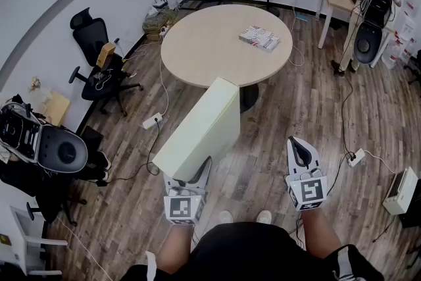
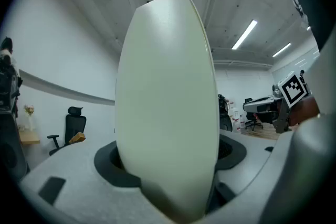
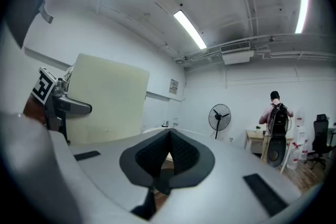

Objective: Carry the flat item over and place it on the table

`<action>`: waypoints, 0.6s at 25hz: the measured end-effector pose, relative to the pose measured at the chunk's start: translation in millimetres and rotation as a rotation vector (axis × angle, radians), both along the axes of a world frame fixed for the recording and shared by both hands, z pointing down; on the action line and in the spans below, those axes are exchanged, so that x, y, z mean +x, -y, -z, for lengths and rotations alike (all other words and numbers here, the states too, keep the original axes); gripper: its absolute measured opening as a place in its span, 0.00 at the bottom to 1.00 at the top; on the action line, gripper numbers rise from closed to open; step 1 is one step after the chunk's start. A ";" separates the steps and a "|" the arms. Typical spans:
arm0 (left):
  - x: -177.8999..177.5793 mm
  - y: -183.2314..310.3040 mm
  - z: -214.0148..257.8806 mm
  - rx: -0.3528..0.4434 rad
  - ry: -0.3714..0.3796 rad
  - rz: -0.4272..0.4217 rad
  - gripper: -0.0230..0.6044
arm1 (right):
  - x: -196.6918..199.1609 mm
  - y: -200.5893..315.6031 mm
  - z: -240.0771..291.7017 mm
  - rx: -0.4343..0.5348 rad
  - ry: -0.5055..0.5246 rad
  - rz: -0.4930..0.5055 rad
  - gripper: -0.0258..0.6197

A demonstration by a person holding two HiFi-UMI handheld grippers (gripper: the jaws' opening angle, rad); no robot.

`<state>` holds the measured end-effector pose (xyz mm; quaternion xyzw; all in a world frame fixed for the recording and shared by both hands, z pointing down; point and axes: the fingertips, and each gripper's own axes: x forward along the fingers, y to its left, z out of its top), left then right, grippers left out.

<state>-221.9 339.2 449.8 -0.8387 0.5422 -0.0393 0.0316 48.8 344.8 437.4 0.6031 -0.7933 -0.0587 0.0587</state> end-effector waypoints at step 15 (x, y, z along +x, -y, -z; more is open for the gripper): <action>64.2 1.8 10.4 0.001 0.020 0.031 0.61 | 80.2 7.8 -5.6 -0.009 0.122 0.023 0.04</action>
